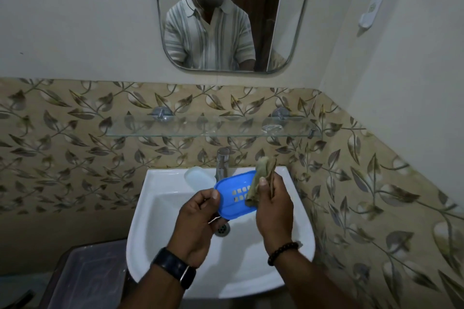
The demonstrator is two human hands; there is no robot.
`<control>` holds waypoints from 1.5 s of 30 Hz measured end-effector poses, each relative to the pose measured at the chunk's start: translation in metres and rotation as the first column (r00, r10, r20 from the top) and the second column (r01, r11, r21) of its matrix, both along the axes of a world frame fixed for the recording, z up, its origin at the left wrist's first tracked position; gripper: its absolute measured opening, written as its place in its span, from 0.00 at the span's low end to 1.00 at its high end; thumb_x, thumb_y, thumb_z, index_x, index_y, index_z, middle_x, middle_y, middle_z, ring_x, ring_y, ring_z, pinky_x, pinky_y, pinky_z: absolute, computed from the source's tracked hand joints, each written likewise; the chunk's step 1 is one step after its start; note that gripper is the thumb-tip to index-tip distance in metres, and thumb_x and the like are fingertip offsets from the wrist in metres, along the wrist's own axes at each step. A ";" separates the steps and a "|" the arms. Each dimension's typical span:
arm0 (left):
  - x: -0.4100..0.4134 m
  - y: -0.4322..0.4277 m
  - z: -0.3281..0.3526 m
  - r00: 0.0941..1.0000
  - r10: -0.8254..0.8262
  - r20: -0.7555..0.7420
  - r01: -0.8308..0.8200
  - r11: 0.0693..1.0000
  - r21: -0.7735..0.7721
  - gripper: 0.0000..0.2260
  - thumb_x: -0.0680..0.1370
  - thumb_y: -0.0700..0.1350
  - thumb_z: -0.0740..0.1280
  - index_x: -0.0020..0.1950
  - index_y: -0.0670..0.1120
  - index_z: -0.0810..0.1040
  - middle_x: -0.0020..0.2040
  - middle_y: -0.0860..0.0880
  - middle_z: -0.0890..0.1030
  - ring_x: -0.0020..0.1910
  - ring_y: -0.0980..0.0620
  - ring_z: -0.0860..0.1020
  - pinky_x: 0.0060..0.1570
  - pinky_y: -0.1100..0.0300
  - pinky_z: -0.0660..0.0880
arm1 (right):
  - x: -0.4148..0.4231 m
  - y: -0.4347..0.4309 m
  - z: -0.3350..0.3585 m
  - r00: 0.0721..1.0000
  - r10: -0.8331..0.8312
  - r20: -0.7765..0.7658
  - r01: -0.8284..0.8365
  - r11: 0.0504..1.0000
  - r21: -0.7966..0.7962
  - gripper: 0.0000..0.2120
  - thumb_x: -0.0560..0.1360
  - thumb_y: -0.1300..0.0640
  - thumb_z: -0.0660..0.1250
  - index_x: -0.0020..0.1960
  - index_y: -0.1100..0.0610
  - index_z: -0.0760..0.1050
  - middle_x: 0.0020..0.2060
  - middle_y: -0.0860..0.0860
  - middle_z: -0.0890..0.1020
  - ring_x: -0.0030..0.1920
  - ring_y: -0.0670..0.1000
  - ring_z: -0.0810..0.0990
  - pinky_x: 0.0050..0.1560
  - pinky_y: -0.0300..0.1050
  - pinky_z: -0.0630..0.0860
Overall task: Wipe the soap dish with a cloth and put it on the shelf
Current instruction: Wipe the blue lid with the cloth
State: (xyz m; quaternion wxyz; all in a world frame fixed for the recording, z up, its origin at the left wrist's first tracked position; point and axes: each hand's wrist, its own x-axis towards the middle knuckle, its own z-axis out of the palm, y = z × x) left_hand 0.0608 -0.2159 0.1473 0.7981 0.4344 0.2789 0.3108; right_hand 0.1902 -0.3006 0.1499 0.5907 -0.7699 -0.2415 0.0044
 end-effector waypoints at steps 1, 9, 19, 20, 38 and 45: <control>0.002 -0.003 -0.001 1.000 0.023 0.005 -0.023 1.000 -0.020 0.14 0.72 0.50 0.70 0.51 0.41 0.80 0.54 0.37 0.85 0.50 0.41 0.83 0.54 0.42 0.77 | -0.003 -0.002 -0.001 0.988 -0.057 0.143 0.065 0.997 -0.052 0.09 0.83 0.51 0.58 0.55 0.49 0.77 0.49 0.46 0.82 0.50 0.50 0.80 0.49 0.53 0.78; 0.004 0.001 -0.007 0.999 0.029 0.012 -0.029 0.999 -0.031 0.14 0.72 0.50 0.70 0.53 0.42 0.82 0.49 0.41 0.85 0.43 0.48 0.83 0.51 0.46 0.77 | -0.015 -0.002 0.003 0.628 0.444 0.639 -0.194 0.885 -0.424 0.28 0.71 0.60 0.66 0.67 0.38 0.73 0.55 0.40 0.77 0.55 0.48 0.74 0.50 0.49 0.71; -0.003 0.025 -0.008 1.000 0.015 0.015 -0.015 1.000 0.021 0.12 0.73 0.51 0.71 0.51 0.44 0.83 0.49 0.42 0.87 0.46 0.47 0.86 0.46 0.53 0.84 | -0.026 0.005 0.016 0.698 0.511 0.502 -0.299 0.845 -0.443 0.30 0.72 0.65 0.61 0.69 0.40 0.73 0.46 0.48 0.75 0.49 0.53 0.74 0.44 0.51 0.72; -0.005 0.029 -0.008 0.999 0.029 0.029 -0.029 1.000 0.000 0.12 0.73 0.50 0.70 0.51 0.44 0.83 0.50 0.42 0.87 0.46 0.48 0.86 0.45 0.53 0.84 | -0.029 0.002 0.013 0.671 0.541 0.507 -0.316 0.827 -0.465 0.31 0.73 0.65 0.61 0.70 0.41 0.71 0.47 0.48 0.76 0.49 0.53 0.75 0.44 0.53 0.72; -0.020 0.028 -0.017 1.000 0.007 -0.018 -0.006 0.994 0.111 0.17 0.71 0.57 0.73 0.51 0.46 0.84 0.51 0.40 0.87 0.47 0.46 0.85 0.49 0.50 0.83 | -0.018 0.006 0.005 0.611 0.484 0.627 -0.096 0.831 -0.548 0.34 0.71 0.61 0.62 0.73 0.39 0.67 0.47 0.47 0.74 0.46 0.52 0.72 0.42 0.48 0.67; -0.016 0.027 -0.011 0.999 0.031 0.031 -0.033 0.996 0.077 0.13 0.74 0.53 0.72 0.51 0.46 0.84 0.51 0.41 0.87 0.48 0.46 0.86 0.45 0.55 0.82 | -0.024 0.007 0.018 0.729 0.409 0.549 -0.101 0.857 -0.506 0.29 0.72 0.61 0.61 0.69 0.41 0.73 0.45 0.48 0.75 0.46 0.53 0.74 0.42 0.49 0.70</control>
